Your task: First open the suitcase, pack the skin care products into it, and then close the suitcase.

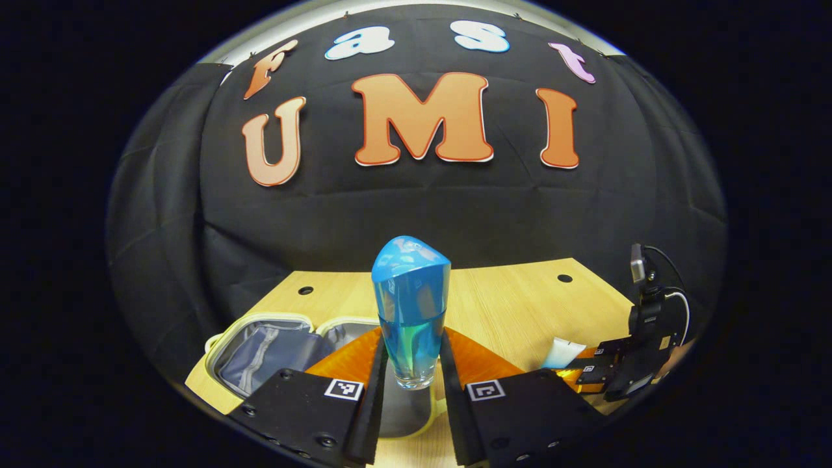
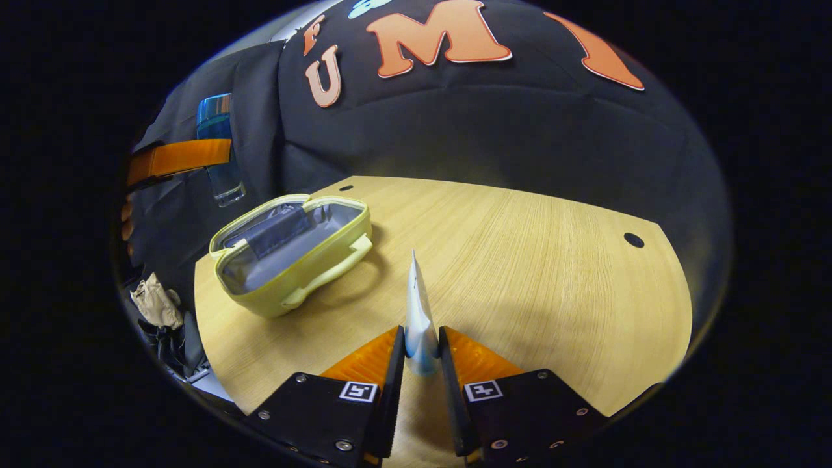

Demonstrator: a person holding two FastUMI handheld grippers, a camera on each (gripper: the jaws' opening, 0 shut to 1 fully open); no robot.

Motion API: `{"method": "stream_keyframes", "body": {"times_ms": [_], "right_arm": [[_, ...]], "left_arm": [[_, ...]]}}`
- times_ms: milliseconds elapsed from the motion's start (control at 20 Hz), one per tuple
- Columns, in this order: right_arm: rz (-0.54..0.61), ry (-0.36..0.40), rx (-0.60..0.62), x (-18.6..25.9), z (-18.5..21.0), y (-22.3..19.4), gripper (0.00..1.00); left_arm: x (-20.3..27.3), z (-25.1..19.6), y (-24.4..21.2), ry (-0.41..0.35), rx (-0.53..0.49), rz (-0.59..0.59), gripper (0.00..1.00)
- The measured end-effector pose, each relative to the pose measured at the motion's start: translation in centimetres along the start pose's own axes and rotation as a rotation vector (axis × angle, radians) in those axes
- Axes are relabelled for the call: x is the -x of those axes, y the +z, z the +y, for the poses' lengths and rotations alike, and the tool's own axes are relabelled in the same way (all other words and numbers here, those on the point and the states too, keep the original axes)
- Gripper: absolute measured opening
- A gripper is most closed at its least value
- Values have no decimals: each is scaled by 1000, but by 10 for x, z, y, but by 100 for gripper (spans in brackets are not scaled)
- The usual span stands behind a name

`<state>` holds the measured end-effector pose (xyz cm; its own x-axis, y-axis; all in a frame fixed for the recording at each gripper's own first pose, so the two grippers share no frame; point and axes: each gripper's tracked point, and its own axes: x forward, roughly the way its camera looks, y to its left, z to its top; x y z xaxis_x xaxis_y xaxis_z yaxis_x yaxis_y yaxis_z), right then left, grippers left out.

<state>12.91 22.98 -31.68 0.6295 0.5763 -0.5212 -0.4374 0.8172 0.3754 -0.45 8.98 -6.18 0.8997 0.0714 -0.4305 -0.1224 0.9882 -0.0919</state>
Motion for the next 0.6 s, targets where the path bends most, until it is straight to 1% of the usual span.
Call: {"method": "stream_keyframes", "body": {"times_ms": [150,200,350,400,450,600], "right_arm": [[-43,11,19,14,9,28,35],[-55,15,24,19,12,35,35],[-92,29,38,30,22,56,35],[-98,32,44,32,26,61,35],[-97,37,55,34,28,64,35],[-102,38,82,38,40,72,34]], "left_arm": [[8,17,10,30,-4,-16,42],[9,22,12,36,-4,-15,43],[7,39,6,51,-2,6,43],[6,45,4,51,-1,23,42],[3,50,-1,49,6,30,43],[-10,68,-25,31,29,113,43]]}}
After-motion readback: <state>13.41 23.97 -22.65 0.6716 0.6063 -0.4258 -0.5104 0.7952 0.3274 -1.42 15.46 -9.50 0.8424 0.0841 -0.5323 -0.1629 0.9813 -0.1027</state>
